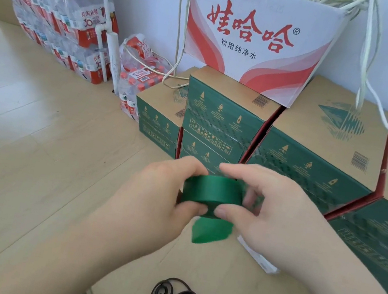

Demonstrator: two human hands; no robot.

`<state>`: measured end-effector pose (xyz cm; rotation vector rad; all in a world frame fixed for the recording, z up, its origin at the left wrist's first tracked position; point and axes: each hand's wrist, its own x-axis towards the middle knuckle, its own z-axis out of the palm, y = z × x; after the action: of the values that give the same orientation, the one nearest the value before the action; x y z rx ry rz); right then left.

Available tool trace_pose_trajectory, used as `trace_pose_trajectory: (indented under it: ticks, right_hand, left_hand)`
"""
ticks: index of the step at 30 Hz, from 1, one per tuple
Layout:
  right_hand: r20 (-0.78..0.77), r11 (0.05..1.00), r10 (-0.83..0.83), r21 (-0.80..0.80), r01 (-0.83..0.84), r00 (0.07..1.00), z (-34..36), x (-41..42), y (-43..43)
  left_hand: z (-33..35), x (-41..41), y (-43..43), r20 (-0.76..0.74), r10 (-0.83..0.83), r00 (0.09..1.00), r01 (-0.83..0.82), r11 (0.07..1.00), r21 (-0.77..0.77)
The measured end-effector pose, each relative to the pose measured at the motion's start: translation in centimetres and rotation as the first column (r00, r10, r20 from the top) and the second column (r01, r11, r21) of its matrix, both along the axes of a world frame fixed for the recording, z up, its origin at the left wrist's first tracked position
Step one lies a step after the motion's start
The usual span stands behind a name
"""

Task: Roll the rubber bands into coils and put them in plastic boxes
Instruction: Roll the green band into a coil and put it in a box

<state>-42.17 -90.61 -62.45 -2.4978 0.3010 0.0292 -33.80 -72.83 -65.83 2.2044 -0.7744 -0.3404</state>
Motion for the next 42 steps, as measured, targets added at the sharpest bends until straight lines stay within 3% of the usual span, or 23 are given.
trace_pose_trajectory:
  ticks: [6, 10, 12, 15, 17, 20, 24, 28, 34, 38, 40, 42]
  right_hand:
    - [0.021, 0.997, -0.019, 0.069, 0.018, 1.0, -0.1, 0.0, -1.1]
    - [0.075, 1.0, 0.006, 0.021, -0.008, 0.997, 0.2, 0.0, -0.8]
    - [0.058, 0.999, 0.017, -0.032, -0.015, 0.998, 0.1, -0.1, -0.6]
    - [0.03, 0.993, 0.037, -0.109, -0.033, 0.999, -0.3, -0.2, 0.0]
    - [0.015, 0.986, 0.041, -0.164, -0.038, 0.999, -0.3, -0.2, 0.6]
    - [0.047, 0.983, 0.05, -0.176, -0.041, 0.998, -0.5, -0.1, 1.0]
    - [0.092, 0.999, -0.031, 0.017, 0.029, 0.995, -0.4, 0.2, 0.5]
    - [-0.015, 0.999, -0.048, -0.018, 0.048, 0.999, -0.3, 0.0, -1.1]
    - [0.049, 0.968, -0.051, 0.249, 0.037, 0.997, 0.5, -0.2, -1.8]
    - [0.097, 0.942, -0.045, 0.336, 0.01, 0.994, 0.9, -0.5, -1.6]
    - [0.099, 0.96, -0.051, 0.279, 0.021, 0.994, 0.6, -0.5, -1.3]
    - [0.063, 0.988, -0.046, 0.153, 0.036, 0.997, 0.0, -0.3, -0.9]
  left_hand:
    - [0.0, 0.6, 0.8, -0.219, 0.051, 0.974, -0.089, 0.982, -0.169]
    - [-0.2, 0.4, 0.6, -0.286, 0.022, 0.958, -0.072, 0.984, -0.164]
    - [-0.5, 0.2, 0.6, -0.161, 0.006, 0.987, -0.011, 1.0, -0.028]
    - [-0.6, 0.0, 0.6, 0.158, -0.013, 0.987, -0.026, 0.971, 0.24]
    - [-0.3, -0.3, 0.2, 0.254, -0.047, 0.966, -0.016, 0.97, 0.243]
    - [-0.3, -0.8, -0.4, 0.251, -0.097, 0.963, 0.053, 0.983, 0.177]
    - [-0.3, 0.2, 0.1, 0.052, -0.015, 0.999, 0.01, 0.996, 0.089]
    - [0.2, 1.1, 1.0, -0.138, 0.069, 0.988, -0.076, 0.996, -0.045]
    - [0.3, 1.6, 1.6, -0.4, -0.028, 0.916, -0.097, 0.952, -0.289]
    - [0.7, 1.6, 1.7, -0.494, -0.085, 0.865, -0.112, 0.928, -0.355]
    - [0.4, 1.7, 1.5, -0.382, -0.013, 0.924, -0.073, 0.975, -0.21]
    - [-0.2, 1.8, 1.4, -0.09, 0.098, 0.991, -0.096, 0.995, 0.022]
